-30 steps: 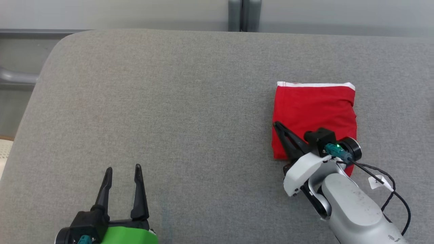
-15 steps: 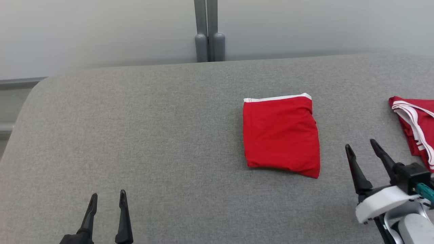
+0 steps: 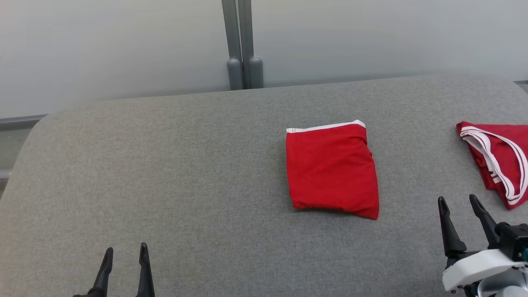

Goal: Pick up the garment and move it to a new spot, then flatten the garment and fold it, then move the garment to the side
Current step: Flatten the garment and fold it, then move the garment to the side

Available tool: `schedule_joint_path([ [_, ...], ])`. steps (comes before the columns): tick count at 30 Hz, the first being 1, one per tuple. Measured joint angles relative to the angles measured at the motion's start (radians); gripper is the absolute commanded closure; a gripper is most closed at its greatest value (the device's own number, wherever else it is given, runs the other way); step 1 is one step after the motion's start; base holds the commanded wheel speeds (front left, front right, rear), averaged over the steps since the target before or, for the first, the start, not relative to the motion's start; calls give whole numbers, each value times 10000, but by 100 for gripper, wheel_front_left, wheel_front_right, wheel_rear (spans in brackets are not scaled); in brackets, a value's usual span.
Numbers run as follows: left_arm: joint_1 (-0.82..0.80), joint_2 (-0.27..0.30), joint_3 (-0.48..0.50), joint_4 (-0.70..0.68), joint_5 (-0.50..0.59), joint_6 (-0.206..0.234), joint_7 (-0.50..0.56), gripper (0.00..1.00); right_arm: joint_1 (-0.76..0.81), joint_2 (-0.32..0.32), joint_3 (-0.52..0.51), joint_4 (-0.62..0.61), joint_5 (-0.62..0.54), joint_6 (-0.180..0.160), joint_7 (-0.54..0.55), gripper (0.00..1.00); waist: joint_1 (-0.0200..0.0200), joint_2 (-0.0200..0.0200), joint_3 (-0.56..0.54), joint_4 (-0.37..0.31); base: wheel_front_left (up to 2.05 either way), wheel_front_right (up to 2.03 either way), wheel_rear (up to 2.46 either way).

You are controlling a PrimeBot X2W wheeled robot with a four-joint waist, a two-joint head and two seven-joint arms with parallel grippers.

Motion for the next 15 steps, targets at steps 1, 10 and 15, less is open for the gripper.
schedule_joint_path([
  [1,-1,0,12,-2,0,0,0,0,31,42,-31,-15,0,0,0,0,0,0,3,8,0,0,0],
  [10,-17,0,33,8,27,-71,-2,0,43,167,-151,-52,-23,0,0,0,0,0,16,-103,0,0,0],
  [15,-44,0,21,44,46,-82,0,0,-35,178,38,50,127,-2,0,0,0,0,38,-46,0,0,0],
])
